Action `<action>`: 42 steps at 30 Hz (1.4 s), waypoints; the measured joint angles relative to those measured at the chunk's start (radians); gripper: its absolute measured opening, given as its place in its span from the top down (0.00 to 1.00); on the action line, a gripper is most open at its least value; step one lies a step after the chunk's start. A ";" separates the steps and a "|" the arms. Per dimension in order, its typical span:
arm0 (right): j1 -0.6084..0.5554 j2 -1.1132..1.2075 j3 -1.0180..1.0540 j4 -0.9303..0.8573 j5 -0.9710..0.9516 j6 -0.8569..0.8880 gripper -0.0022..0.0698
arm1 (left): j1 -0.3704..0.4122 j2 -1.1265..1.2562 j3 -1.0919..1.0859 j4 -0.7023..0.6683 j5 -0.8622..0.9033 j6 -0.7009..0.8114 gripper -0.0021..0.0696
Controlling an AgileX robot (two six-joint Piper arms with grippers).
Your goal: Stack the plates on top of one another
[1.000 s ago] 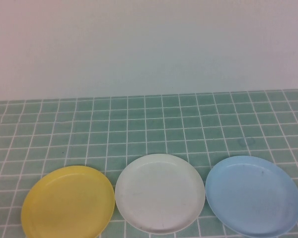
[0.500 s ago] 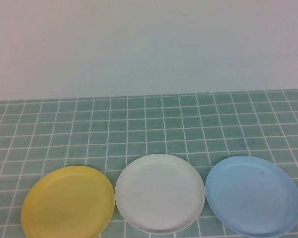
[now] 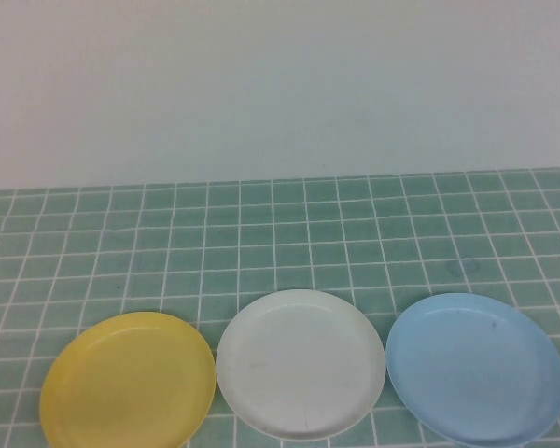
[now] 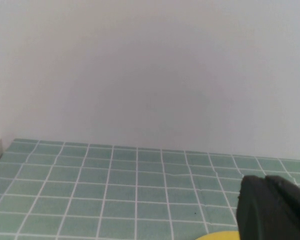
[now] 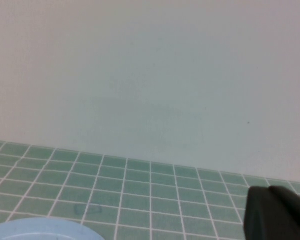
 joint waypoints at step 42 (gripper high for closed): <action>0.000 0.000 0.000 0.000 -0.034 0.006 0.97 | -0.001 0.000 0.000 -0.014 -0.041 0.005 0.97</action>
